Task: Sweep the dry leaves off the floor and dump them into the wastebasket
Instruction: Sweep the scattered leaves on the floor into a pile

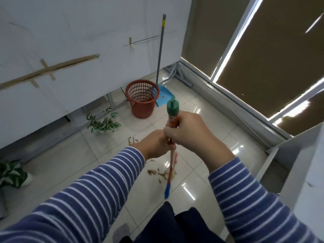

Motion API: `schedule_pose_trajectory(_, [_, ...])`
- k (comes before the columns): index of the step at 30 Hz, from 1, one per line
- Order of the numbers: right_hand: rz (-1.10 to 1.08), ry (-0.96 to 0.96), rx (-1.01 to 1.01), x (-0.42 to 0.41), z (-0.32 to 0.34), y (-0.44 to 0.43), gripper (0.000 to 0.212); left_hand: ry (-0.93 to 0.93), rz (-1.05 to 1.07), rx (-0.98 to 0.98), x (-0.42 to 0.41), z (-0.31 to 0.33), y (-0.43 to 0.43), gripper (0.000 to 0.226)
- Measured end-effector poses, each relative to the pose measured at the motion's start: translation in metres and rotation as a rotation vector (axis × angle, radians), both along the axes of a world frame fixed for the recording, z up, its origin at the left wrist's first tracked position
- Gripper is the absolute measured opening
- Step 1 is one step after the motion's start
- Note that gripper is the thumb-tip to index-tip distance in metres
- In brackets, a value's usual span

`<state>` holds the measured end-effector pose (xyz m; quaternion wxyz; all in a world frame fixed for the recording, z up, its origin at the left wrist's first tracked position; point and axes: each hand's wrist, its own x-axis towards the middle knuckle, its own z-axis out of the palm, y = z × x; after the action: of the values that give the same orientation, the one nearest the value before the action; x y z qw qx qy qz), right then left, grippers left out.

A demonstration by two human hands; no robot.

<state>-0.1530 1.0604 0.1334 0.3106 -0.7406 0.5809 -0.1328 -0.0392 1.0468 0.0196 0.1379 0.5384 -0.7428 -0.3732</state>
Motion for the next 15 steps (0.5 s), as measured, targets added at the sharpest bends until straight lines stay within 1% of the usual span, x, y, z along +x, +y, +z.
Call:
schedule_pose_trajectory(3, [-0.09, 0.01, 0.041, 0.021, -0.02, 0.005, 0.022, -0.013, -0.044, 0.082, 0.016, -0.02, -0.003, 0.019])
schedule_pose_trajectory(5, [-0.16, 0.009, 0.07, 0.033, -0.04, 0.01, 0.024, -0.039, -0.073, 0.15, 0.027, -0.032, -0.001, 0.016])
schedule_pose_trajectory(7, [-0.224, -0.003, 0.081, 0.045, -0.058, 0.017, 0.02, -0.049, -0.088, 0.188, 0.037, -0.038, 0.005, 0.01])
schedule_pose_trajectory(9, [-0.268, -0.029, 0.081, 0.054, -0.071, 0.022, 0.011, -0.056, -0.092, 0.199, 0.047, -0.042, 0.009, 0.013])
schedule_pose_trajectory(15, [-0.303, -0.097, 0.055, 0.072, -0.078, 0.022, 0.015, -0.101, -0.071, 0.138, 0.074, -0.036, 0.005, 0.024])
